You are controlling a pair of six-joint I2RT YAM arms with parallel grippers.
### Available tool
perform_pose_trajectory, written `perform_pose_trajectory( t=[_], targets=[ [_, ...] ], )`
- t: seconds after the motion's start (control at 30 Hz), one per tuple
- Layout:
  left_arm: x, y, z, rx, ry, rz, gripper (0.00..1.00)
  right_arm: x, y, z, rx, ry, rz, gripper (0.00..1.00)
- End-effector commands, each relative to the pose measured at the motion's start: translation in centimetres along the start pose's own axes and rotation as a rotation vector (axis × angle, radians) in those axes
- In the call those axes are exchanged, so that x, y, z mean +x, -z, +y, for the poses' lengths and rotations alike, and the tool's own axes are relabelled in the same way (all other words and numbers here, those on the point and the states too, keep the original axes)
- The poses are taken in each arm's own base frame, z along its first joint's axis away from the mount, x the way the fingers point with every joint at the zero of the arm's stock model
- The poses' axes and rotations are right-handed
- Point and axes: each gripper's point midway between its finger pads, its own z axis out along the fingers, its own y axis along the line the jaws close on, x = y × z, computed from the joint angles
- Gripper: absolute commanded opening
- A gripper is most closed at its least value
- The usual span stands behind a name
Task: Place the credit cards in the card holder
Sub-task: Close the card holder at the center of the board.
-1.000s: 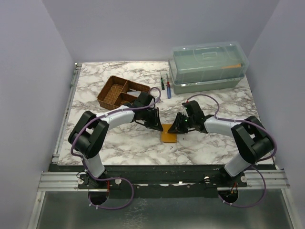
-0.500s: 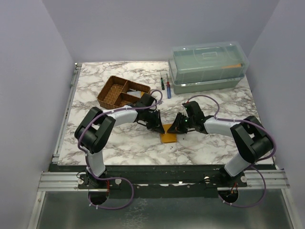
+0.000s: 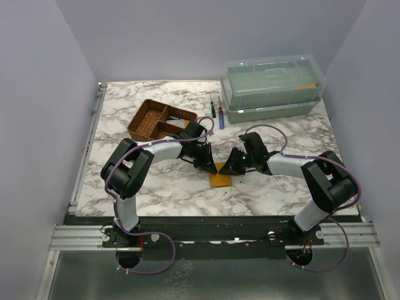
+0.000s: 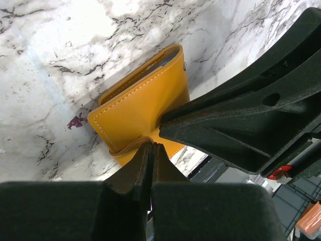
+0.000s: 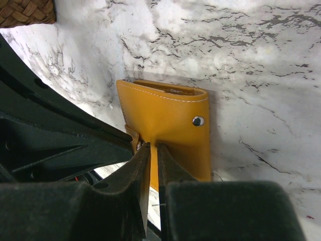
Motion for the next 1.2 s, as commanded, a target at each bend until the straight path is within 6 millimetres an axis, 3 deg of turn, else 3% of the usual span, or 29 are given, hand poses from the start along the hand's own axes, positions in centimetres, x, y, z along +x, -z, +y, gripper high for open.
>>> perform_pose_trajectory(
  t=[0.0,0.53,0.8,1.17],
  targets=[
    [-0.6,-0.7,-0.4,0.015,-0.008,-0.003,0.00,1.6,-0.8,-2.7,0.094,-0.012,0.057,0.14],
    [1.1,-2.2,2.0,-0.066,0.002,0.022,0.00,1.6,-0.8,-2.9,0.110,-0.017,0.054,0.14],
    [2.0,-3.9,3.4,-0.141,0.019,0.037,0.00,1.8,-0.9,-3.2,0.122,-0.037,0.056,0.14],
    [4.4,-5.9,8.6,-0.394,0.064,0.051,0.00,1.9,-0.3,-5.0,0.230,-0.098,0.036,0.13]
  ],
)
